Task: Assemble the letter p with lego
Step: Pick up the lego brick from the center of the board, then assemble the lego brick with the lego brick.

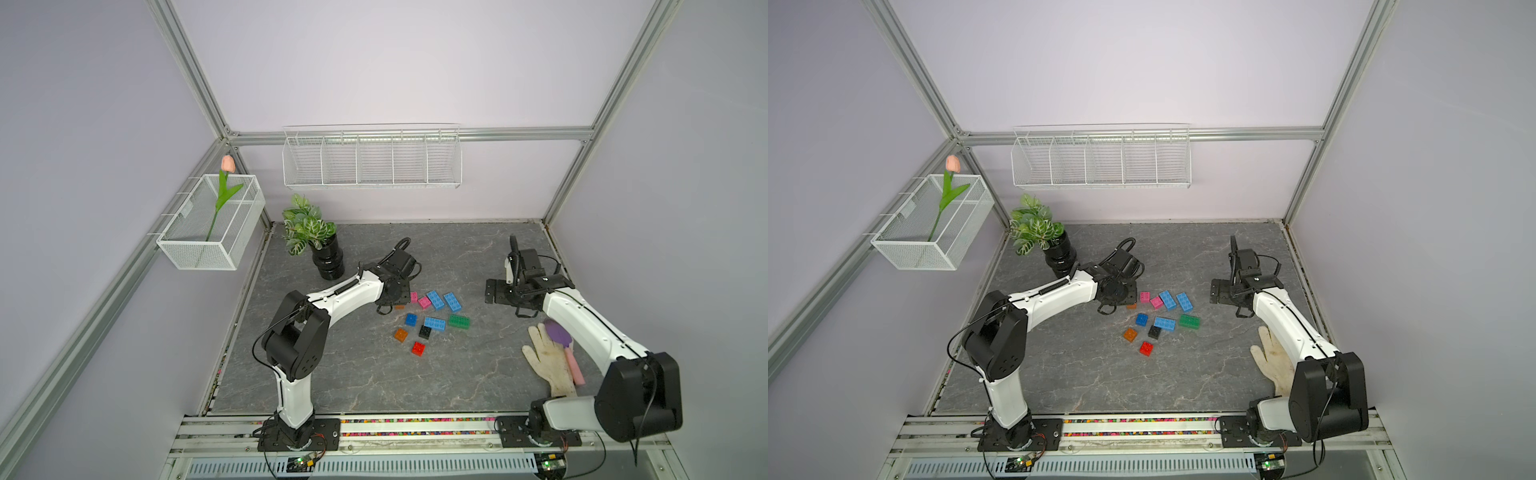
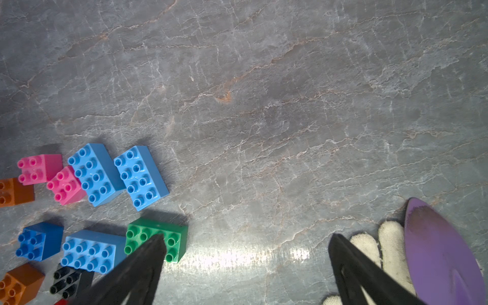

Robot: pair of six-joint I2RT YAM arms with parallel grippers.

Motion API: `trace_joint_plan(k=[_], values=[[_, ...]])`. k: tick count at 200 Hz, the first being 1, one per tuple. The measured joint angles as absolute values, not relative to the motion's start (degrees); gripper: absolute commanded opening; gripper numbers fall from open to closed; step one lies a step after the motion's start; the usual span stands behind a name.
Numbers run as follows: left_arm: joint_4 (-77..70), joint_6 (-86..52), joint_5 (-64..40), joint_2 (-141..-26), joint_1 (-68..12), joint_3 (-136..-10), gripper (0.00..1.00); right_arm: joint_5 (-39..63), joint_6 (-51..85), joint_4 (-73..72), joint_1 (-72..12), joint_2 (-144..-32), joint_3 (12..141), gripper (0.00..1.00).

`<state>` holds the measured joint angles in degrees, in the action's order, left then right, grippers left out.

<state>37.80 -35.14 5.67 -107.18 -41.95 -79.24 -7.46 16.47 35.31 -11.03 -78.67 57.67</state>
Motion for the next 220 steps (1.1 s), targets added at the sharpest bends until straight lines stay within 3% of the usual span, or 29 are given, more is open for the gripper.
trace_joint_plan(k=[127, 220], values=[[41.5, -33.8, 3.6, -100.7, -58.2, -75.0, 0.23, -7.7, 16.5, 35.7, -11.0, -78.6, 57.7, 1.0], [40.4, -35.1, 4.3, -100.7, -61.8, -69.4, 0.21, -8.1, 16.5, 36.2, -11.0, -76.3, 57.0, 1.0]])
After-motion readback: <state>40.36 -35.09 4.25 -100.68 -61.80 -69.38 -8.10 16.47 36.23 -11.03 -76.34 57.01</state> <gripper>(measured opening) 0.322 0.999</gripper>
